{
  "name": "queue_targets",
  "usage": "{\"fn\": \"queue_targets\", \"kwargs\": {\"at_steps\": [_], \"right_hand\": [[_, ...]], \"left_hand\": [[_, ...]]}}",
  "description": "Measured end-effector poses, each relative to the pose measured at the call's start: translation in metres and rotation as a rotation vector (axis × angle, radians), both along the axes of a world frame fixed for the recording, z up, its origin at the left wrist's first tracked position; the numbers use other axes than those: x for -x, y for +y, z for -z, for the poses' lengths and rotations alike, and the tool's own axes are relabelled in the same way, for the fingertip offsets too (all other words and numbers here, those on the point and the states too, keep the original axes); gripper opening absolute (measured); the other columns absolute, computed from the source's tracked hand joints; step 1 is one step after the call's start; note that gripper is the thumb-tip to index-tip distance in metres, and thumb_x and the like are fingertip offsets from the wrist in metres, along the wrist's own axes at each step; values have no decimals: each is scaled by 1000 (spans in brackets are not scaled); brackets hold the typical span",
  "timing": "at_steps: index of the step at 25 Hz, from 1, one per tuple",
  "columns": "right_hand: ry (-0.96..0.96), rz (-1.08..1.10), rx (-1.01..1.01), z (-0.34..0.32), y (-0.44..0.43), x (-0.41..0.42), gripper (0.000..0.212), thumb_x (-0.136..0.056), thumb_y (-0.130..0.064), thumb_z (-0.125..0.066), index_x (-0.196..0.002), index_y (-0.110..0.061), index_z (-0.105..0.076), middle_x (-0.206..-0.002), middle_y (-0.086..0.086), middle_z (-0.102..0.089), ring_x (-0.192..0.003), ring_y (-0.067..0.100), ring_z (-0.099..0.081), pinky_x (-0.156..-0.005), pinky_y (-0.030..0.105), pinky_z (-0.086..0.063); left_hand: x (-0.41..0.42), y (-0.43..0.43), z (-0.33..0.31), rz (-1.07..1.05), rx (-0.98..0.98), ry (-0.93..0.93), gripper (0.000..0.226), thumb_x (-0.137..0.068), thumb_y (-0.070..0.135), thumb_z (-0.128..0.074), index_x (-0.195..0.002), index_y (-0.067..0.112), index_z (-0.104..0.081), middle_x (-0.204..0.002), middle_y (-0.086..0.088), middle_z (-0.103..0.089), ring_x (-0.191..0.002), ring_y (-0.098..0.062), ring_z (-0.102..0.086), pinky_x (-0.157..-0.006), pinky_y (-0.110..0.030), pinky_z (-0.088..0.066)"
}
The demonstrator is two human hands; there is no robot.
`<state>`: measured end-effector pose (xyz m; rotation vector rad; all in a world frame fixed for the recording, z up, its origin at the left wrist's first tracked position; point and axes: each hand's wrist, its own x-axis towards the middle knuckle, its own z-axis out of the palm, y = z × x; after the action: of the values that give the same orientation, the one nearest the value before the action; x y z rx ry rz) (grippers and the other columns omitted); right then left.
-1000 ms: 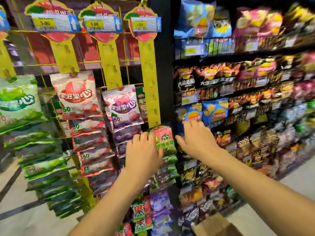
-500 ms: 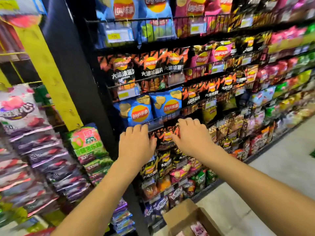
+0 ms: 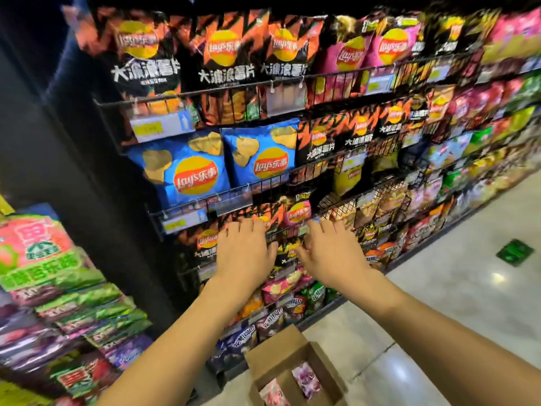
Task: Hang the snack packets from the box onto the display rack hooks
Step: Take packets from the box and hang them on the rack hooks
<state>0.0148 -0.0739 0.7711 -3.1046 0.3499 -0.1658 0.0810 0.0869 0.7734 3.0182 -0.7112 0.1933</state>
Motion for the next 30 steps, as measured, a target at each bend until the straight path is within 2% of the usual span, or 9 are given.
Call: {"fn": "queue_targets", "kwargs": {"at_steps": [4, 10, 19, 23, 27, 30], "right_hand": [[42, 11, 4, 15, -20, -29, 62, -100, -55, -41, -145, -12, -38, -139, 10, -49, -129, 32, -44, -102, 46, -44], [89, -60, -22, 42, -48, -72, 58, -99, -54, -42, -139, -12, -42, -135, 12, -51, -126, 34, -46, -101, 46, -44], [211, -326, -60, 101, -95, -120, 57, -99, -52, -43, -140, -12, -41, -137, 12, -49, -127, 33, -44, -104, 49, -40], [285, -440, -37, 169, -101, -120, 53, -98, -49, -43, -136, -12, -44, -132, 12, -52, -124, 34, -46, -100, 48, -42], [442, -448, -39, 273, -97, -104, 46, -96, -48, -46, -129, -16, -48, -130, 10, -54, -123, 31, -48, -99, 45, -41], [536, -465, -33, 360, -93, -96, 56, -94, -50, -49, -138, -15, -44, -136, 10, -51, -126, 31, -47, -101, 42, -40]], "left_hand": [[-28, -25, 21, 10, 19, 47, 59, -105, 54, -42, -150, 15, -41, -147, -7, -50, -135, -31, -46, -110, -45, -39], [-55, -46, 52, -72, -28, 110, 63, -105, 55, -41, -154, 15, -37, -152, -7, -48, -138, -31, -44, -112, -46, -38], [-64, -97, 115, -317, -33, 222, 60, -105, 54, -43, -149, 14, -43, -146, -8, -54, -134, -32, -48, -108, -46, -40], [-53, -111, 183, -412, -52, 352, 56, -105, 53, -41, -145, 15, -45, -145, -9, -53, -135, -32, -46, -111, -46, -37], [-34, -113, 281, -460, -76, 528, 58, -105, 48, -44, -151, 15, -39, -153, -11, -46, -144, -34, -38, -116, -49, -32], [-22, -108, 371, -457, -114, 633, 59, -103, 46, -47, -152, 14, -38, -154, -11, -46, -144, -34, -38, -114, -47, -33]]}}
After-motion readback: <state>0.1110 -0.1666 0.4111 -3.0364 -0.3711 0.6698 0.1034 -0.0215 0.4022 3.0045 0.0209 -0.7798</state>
